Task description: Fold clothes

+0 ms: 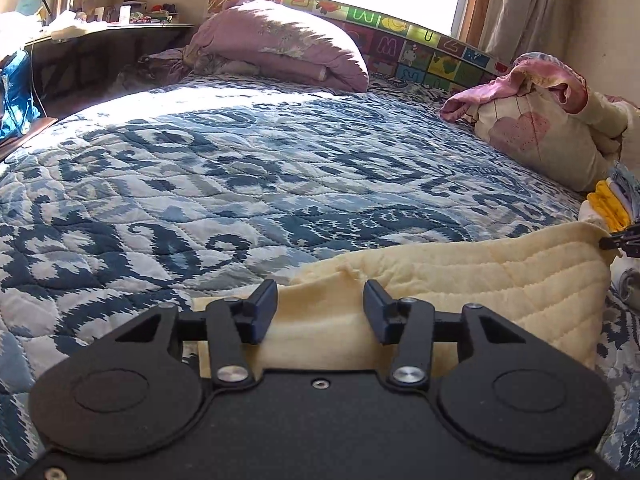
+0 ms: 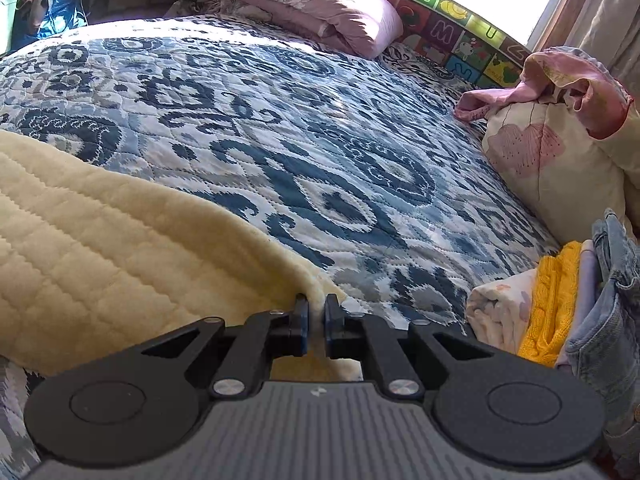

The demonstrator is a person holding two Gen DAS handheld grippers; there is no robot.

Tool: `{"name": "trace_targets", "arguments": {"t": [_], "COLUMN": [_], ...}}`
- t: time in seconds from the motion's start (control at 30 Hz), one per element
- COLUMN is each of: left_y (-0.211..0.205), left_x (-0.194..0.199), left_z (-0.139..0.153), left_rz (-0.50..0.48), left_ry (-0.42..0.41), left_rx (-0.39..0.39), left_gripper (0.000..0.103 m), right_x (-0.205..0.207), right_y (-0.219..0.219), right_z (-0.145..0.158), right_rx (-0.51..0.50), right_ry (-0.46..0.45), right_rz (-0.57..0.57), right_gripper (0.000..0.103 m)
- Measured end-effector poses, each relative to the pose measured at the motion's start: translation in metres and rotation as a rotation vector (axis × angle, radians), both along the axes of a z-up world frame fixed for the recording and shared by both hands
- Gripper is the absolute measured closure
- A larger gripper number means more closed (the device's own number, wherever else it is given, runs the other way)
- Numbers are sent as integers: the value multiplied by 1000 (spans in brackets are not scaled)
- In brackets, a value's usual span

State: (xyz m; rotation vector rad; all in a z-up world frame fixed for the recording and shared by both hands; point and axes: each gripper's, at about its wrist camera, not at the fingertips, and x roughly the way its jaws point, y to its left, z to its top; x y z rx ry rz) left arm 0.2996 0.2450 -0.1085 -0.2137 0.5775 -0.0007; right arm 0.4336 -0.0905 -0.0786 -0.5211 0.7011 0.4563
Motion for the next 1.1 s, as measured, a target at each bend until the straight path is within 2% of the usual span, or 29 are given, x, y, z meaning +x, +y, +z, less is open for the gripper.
{"name": "trace_targets", "arguments": {"t": [0.13,0.2,0.3,0.33,0.4,0.43,0.47,0.53,0.8,0.9,1.1], "left_y": [-8,-14,-29,-32,-38,-40,-42,-44,-32,-32,-39], "left_x": [10,15,29,32,35,34,33,30,9,15,31], "left_z": [6,12,6,1,-7,-8,-8,-6,26,22,8], "left_rz": [-39,-69,-128,-141,-151,-158,-169,-168,-82,-47,-26], "left_ry": [-9,-23,30,51,61,57,49,27,-134,-138,-109], "left_rx": [26,34,99,123,166,182,200,221,219,219,261], "left_gripper": [55,52,51,65,75,85,91,95,96,96,96], "right_x": [-5,-8,-11,-12,-13,-14,-16,-16,-21,-14,17], "right_y": [-4,-5,-6,-6,-5,-5,-5,-7,-16,-16,-7], "right_z": [6,7,8,8,8,8,8,11,32,37,24], "right_rx": [-10,-13,-21,-25,-29,-27,-24,-7,73,91,82], "right_ry": [-12,-12,-13,-13,-13,-16,-18,-22,-15,2,100], "right_rz": [7,8,13,14,13,13,11,5,3,10,-16], "right_gripper": [94,94,94,94,94,94,94,94,94,94,94]}}
